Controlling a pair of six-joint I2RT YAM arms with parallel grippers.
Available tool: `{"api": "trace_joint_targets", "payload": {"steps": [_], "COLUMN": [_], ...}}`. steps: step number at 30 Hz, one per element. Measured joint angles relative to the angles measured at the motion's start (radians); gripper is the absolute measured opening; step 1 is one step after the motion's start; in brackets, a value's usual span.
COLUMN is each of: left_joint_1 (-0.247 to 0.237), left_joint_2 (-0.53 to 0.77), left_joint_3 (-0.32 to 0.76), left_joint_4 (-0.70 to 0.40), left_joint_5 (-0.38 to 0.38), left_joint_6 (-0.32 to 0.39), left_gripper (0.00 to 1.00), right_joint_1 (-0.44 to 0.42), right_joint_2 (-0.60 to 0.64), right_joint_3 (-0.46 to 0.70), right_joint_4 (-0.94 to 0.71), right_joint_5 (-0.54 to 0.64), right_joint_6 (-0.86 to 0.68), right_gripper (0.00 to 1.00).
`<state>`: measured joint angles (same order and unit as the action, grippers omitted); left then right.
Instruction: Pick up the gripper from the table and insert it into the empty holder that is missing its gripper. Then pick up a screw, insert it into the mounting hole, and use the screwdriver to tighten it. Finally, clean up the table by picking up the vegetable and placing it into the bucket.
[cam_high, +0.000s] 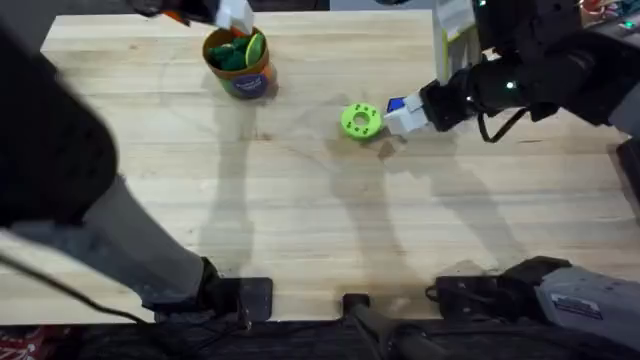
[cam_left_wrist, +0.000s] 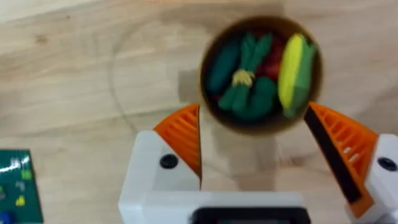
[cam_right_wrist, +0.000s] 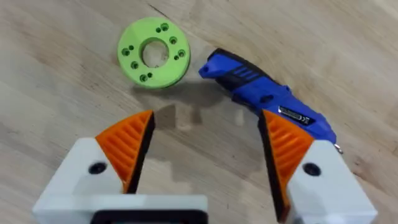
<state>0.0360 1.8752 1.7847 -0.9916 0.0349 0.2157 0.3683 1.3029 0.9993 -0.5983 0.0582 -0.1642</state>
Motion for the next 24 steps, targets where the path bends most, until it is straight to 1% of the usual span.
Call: {"api": "trace_joint_targets", "payload": {"steps": [8, 13, 18, 24], "left_joint_1": [0.0, 0.0, 0.0, 0.0], "left_joint_2": [-0.288, -0.401, -0.475, -0.516], "left_joint_3": [0.026, 0.028, 0.028, 0.028], "left_joint_4": [-0.302, -0.455, -0.536, -0.57], "left_joint_5": [0.004, 0.009, 0.038, 0.059], "left_joint_6": [-0.021, -0.049, -0.063, -0.066], "left_gripper": [0.986, 0.986, 0.986, 0.986], "right_joint_1": [0.0, 0.0, 0.0, 0.0], "right_joint_2": [0.0, 0.0, 0.0, 0.0], "right_joint_3": [0.0, 0.0, 0.0, 0.0], "right_joint_4": [0.001, 0.0, 0.0, 0.0], "right_joint_5": [0.0, 0.0, 0.0, 0.0], "right_joint_6": [0.0, 0.0, 0.0, 0.0], "right_gripper": [0.964, 0.964, 0.964, 0.964]}}
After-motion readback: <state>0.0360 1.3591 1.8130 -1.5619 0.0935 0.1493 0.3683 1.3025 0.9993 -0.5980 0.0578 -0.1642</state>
